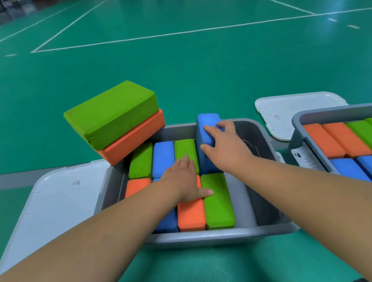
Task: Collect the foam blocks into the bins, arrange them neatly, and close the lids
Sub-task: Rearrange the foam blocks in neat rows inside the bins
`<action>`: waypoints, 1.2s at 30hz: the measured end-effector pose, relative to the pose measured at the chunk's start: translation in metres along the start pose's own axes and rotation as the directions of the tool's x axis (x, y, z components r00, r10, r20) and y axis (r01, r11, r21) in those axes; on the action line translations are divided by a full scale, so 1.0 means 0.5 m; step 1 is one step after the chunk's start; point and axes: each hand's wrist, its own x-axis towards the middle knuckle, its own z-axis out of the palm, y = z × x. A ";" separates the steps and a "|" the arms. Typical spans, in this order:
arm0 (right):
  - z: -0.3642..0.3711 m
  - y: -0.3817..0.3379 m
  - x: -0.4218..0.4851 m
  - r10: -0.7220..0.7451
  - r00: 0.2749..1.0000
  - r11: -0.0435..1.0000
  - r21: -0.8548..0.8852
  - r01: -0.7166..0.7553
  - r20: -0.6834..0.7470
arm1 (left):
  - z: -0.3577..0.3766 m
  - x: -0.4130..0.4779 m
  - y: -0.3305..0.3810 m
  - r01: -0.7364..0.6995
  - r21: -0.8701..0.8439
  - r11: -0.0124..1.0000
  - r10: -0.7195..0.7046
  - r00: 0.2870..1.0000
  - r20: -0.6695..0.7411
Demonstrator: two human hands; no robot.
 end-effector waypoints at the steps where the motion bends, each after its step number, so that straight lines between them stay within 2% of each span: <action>1: 0.010 0.001 0.002 0.005 0.993 0.997 -0.080 0.005 0.121 | -0.001 0.000 0.000 -0.004 0.004 1.000 0.004 1.000 0.008; 3: 0.027 -0.002 -0.005 0.058 0.924 0.970 -0.239 0.037 0.379 | -0.002 0.001 -0.003 -0.006 -0.003 1.000 0.006 1.000 0.020; 5: 0.042 -0.007 -0.019 0.127 0.846 0.929 -0.360 0.081 0.518 | 0.000 0.003 -0.009 -0.007 -0.021 1.000 0.007 1.000 0.022; 10: 0.030 -0.028 -0.015 0.151 0.836 0.872 -0.470 0.139 0.528 | -0.009 0.003 -0.027 -0.052 0.012 0.999 0.051 0.998 0.020; 18: 0.024 -0.047 0.002 0.153 0.843 0.818 -0.545 0.185 0.515 | -0.048 -0.010 -0.067 -0.081 0.073 0.994 0.082 0.996 -0.016; 19: 0.024 -0.052 0.006 0.154 0.841 0.810 -0.554 0.193 0.519 | -0.060 -0.017 -0.074 -0.079 0.080 0.994 0.084 0.994 -0.063; 21: 0.027 -0.061 0.015 0.146 0.859 0.818 -0.548 0.174 0.491 | -0.090 -0.030 -0.094 -0.099 0.067 0.993 0.113 0.962 -0.248; 23: 0.030 -0.066 0.025 0.117 0.895 0.868 -0.483 0.119 0.431 | -0.126 -0.044 -0.117 -0.152 0.014 0.988 0.141 0.872 -0.468; 25: 0.032 -0.074 0.032 0.073 0.925 0.900 -0.423 0.100 0.373 | -0.158 -0.057 -0.147 -0.196 -0.014 0.981 0.144 0.763 -0.630; 28: 0.036 -0.092 0.041 0.034 0.952 0.935 -0.347 0.077 0.304 | -0.189 -0.070 -0.204 -0.067 0.083 0.994 0.106 0.612 -0.784; 30: 0.034 -0.112 0.043 -0.011 0.964 0.950 -0.299 0.093 0.267 | -0.199 -0.078 -0.246 0.058 0.062 0.996 0.019 0.564 -0.826; 32: 0.037 -0.127 0.049 -0.067 0.967 0.953 -0.270 0.135 0.248 | -0.198 -0.082 -0.286 0.154 0.038 0.987 -0.058 0.573 -0.818; 36: 0.049 -0.146 0.055 -0.117 0.974 0.963 -0.216 0.159 0.195 | -0.182 -0.087 -0.342 0.328 0.023 0.944 -0.210 0.656 -0.725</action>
